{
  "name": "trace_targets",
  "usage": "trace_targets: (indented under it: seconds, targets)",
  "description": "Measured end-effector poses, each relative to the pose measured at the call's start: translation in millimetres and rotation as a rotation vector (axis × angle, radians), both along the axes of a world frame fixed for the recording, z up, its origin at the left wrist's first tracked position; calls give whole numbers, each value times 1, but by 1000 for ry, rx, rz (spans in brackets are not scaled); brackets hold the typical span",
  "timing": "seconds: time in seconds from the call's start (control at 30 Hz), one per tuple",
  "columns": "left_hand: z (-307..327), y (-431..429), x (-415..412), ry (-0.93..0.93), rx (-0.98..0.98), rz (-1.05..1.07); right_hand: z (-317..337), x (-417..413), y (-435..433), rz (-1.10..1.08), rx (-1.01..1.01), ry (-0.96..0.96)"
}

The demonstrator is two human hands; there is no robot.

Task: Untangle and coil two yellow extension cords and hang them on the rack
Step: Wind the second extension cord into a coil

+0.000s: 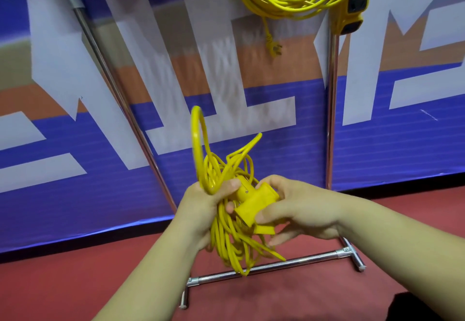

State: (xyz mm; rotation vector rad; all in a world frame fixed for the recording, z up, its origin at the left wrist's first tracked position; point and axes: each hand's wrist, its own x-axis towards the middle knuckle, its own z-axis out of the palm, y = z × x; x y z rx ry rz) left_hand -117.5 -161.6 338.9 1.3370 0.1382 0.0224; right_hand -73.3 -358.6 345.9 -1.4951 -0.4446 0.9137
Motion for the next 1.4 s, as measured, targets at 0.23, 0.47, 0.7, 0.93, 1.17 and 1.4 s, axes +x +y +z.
trace_targets:
  seconds: [0.23, 0.47, 0.7, 0.93, 1.17, 1.4]
  targets:
    - [13, 9, -4, 0, -95, 30, 5, 7, 0, -215, 129, -67]
    - [16, 9, -8, 15, -208, -34, 5, 7, 7, -217, 230, -112]
    - [12, 9, -7, 53, -139, 19, 9, 4, 11, -323, 202, -125]
    - [7, 9, -4, 37, -131, 120, 12, 10, 4, -304, 305, 81]
    - [2, 8, 0, 6, -104, 217, 7, 18, 2, -374, 206, 33]
    - [-4, 7, 3, -1, -24, 278, 4, 21, 11, -567, 269, -37]
